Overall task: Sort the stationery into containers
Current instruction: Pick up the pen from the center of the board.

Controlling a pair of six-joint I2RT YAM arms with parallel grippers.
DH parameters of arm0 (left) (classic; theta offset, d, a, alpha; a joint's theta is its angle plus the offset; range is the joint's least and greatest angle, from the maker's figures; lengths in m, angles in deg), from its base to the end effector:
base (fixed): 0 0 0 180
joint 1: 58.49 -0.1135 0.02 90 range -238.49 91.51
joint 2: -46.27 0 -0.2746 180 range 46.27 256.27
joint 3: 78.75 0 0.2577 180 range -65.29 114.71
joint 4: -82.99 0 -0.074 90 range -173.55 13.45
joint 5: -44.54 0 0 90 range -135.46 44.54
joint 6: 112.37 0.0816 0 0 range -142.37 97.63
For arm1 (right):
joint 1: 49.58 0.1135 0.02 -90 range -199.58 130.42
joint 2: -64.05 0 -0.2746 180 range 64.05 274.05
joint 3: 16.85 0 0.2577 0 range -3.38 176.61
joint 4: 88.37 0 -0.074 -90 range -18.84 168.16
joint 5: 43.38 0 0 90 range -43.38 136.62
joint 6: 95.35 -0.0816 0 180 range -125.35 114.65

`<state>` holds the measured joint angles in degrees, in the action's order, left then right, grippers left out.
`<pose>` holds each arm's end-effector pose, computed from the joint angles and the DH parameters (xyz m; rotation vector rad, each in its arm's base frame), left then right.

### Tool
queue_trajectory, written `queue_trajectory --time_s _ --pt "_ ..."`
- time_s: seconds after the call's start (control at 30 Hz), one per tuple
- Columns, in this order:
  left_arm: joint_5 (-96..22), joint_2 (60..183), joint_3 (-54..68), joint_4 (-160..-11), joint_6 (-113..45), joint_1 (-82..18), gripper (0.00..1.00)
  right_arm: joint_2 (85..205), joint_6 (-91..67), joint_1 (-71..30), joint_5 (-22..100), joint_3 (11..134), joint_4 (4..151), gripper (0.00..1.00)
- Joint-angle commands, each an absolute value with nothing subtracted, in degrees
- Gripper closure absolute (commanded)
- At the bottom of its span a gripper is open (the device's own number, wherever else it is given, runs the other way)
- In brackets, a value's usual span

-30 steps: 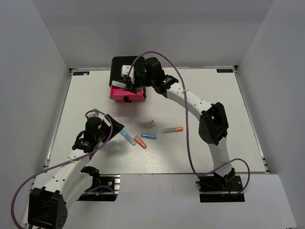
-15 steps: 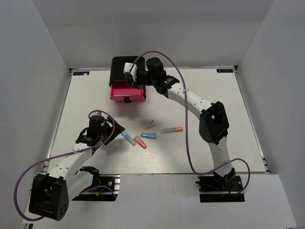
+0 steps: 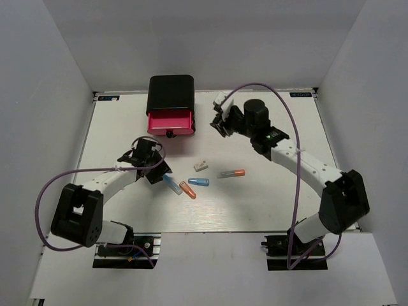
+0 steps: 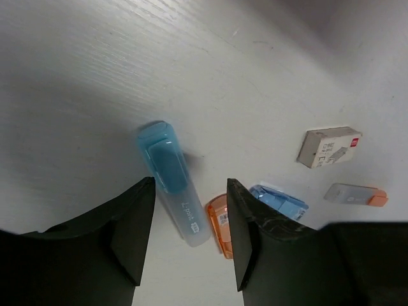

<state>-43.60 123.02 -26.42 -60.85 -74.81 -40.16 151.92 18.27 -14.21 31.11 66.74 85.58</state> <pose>0.2537 -0.0868 0.1388 -0.7827 2.5908 -0.4473 0.3273 0.2591 0.3413 -1.0340 1.4245 0.3863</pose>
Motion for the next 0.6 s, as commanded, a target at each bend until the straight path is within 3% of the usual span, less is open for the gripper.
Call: queue_trajectory --time_s 0.0,0.4,0.57 --pt "-46.5 125.5 -23.6 -56.3 -76.0 -38.3 0.41 148.0 15.6 -15.4 32.7 58.4 86.9 0.52" --pt "-50.1 138.4 -15.5 -49.2 -77.1 -32.7 0.41 141.4 12.7 -20.2 32.0 49.5 83.4 0.50" --pt "-50.1 142.6 -13.2 -46.1 -75.0 -31.0 0.64 140.3 12.5 -21.4 31.7 47.6 82.3 0.50"
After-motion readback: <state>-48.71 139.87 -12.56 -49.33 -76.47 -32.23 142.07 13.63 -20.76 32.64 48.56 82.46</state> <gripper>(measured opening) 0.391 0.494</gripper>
